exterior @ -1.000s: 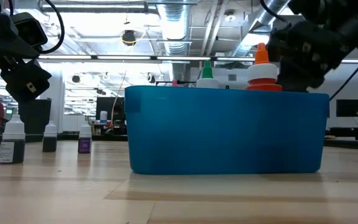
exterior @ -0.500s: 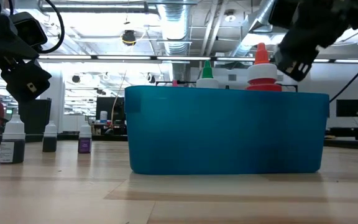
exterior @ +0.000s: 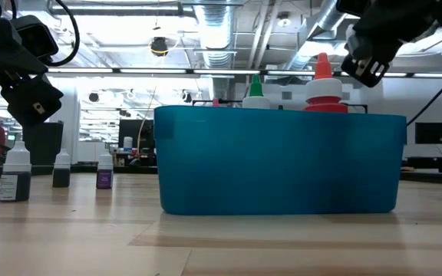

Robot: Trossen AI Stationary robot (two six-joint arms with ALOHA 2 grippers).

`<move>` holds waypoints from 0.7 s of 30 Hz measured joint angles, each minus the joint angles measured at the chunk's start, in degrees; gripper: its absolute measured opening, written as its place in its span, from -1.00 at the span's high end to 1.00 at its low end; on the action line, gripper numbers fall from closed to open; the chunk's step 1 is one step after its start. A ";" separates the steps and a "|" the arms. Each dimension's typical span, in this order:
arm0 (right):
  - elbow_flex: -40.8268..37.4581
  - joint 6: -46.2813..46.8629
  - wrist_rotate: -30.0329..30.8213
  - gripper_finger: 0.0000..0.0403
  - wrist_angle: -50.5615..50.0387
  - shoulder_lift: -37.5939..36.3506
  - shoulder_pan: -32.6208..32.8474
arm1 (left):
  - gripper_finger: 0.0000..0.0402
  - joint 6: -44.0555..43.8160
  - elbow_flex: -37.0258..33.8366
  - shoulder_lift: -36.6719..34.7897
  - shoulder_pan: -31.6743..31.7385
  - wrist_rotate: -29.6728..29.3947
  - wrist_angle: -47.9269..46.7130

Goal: Pick & Place food coloring
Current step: Put the small brown food coloring bottle into the blue bin

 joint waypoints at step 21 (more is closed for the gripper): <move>11.02 -7.24 8.83 0.69 1.69 21.86 1.10 | 0.18 0.02 0.01 0.01 -0.02 0.00 -0.03</move>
